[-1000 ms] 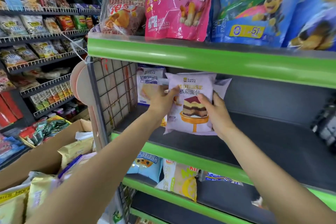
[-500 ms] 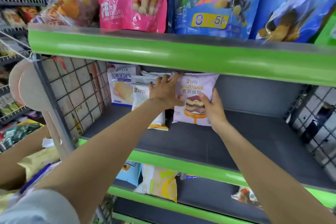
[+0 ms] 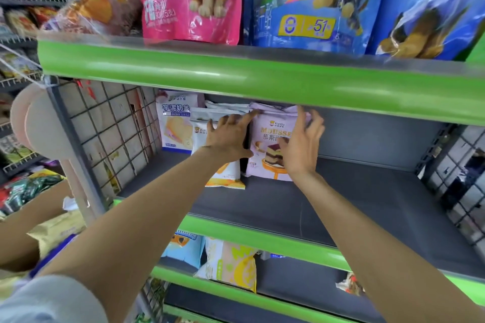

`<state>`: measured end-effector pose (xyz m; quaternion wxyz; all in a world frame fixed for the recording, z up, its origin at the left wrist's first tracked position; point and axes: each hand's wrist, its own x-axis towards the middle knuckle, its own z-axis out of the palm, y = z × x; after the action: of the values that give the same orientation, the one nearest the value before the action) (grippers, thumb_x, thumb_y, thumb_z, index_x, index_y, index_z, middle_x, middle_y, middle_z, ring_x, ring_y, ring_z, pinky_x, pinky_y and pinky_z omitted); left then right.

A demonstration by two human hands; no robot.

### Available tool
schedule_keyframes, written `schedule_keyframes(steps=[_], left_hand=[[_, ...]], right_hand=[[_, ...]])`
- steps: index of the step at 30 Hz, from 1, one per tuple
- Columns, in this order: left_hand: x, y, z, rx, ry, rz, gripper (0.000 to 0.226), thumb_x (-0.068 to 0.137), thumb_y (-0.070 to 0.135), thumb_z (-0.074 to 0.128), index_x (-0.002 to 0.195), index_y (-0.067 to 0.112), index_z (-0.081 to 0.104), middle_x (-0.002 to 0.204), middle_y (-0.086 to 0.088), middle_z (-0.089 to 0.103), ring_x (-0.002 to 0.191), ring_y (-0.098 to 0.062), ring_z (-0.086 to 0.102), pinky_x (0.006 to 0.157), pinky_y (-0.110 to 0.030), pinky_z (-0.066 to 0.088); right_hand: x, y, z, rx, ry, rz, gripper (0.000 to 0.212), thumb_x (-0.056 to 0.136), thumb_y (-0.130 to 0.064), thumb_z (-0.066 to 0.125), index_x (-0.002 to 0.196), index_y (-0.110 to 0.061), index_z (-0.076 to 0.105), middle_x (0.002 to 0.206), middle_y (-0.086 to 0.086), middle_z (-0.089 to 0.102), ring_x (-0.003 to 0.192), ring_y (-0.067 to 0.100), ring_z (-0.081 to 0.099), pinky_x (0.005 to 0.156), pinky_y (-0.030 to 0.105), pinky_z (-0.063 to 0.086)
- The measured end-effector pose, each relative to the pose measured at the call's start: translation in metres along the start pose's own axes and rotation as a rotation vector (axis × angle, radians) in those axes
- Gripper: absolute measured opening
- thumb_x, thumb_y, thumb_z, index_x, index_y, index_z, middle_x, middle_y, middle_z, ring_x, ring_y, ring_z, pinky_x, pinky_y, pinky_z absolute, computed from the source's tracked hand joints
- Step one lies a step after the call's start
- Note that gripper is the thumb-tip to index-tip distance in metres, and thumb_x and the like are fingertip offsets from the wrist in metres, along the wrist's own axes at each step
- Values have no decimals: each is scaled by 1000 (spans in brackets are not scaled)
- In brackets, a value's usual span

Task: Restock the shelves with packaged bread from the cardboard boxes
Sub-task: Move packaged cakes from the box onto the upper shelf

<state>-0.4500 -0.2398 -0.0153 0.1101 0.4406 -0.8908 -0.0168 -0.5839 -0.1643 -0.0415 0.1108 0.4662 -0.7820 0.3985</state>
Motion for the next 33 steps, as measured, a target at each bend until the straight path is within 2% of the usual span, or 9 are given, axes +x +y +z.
schedule_keyframes(steps=[3, 8, 12, 17, 21, 26, 29, 31, 33], left_hand=[[-15, -7, -13, -103, 115, -7, 64, 85, 34, 61, 142, 28, 30, 141, -6, 39, 133, -27, 35, 110, -46, 25], [-71, -54, -29, -313, 268, -71, 32, 89, 21, 54, 121, 17, 54, 117, -2, 59, 105, -23, 58, 83, -35, 49], [-133, -115, -30, -335, 235, -240, 19, 87, 19, 55, 102, 12, 65, 92, -3, 68, 90, -27, 63, 73, -31, 47], [-221, -196, -14, -398, 167, -472, 17, 89, 18, 59, 95, 7, 70, 91, -8, 70, 84, -25, 63, 72, -28, 44], [-289, -261, 10, -406, 133, -784, 13, 87, 17, 58, 83, 8, 66, 84, -9, 67, 81, -27, 61, 68, -30, 41], [-355, -321, 37, -259, -39, -1034, 35, 91, 17, 53, 124, 6, 56, 123, -15, 60, 114, -31, 55, 86, -33, 43], [-375, -347, 58, -137, -215, -1046, 58, 88, 34, 57, 140, 17, 39, 137, -11, 49, 124, -31, 47, 86, -33, 39], [-382, -363, 77, -155, -259, -1016, 74, 82, 43, 63, 144, 22, 30, 145, -9, 39, 132, -33, 36, 99, -40, 38], [-385, -370, 91, -176, -323, -972, 84, 80, 50, 64, 147, 25, 22, 153, -7, 26, 139, -34, 24, 109, -48, 28]], right_hand=[[-5, -22, -7, 72, -91, -155, 53, 84, -6, 64, 133, -10, 44, 139, 13, 32, 130, 29, 34, 101, 33, 37], [-39, -84, 7, 241, -314, -259, 29, 88, -8, 56, 116, -12, 59, 120, 9, 52, 116, 26, 51, 93, 38, 44], [-84, -145, 35, 352, -501, -358, 23, 87, -7, 55, 108, -10, 64, 109, 10, 63, 105, 25, 59, 91, 35, 46], [-161, -213, 75, 454, -689, -521, 19, 89, -8, 52, 101, -11, 66, 99, 8, 62, 95, 24, 60, 83, 37, 49], [-216, -259, 119, 423, -891, -641, 21, 90, -6, 51, 107, -7, 63, 109, 9, 61, 104, 26, 56, 83, 34, 45], [-265, -292, 200, -28, -1186, -707, 51, 92, -19, 52, 139, -11, 34, 141, 14, 37, 134, 30, 32, 102, 41, 39], [-279, -298, 238, -325, -1285, -662, 51, 95, -16, 47, 142, -7, 29, 151, 16, 26, 142, 31, 23, 113, 41, 29], [-286, -293, 258, -427, -1300, -636, 49, 98, -13, 40, 144, -5, 28, 153, 18, 22, 143, 32, 20, 116, 41, 23], [-291, -290, 267, -457, -1239, -655, 42, 99, -11, 36, 140, -2, 35, 145, 23, 35, 137, 36, 31, 114, 40, 28]])
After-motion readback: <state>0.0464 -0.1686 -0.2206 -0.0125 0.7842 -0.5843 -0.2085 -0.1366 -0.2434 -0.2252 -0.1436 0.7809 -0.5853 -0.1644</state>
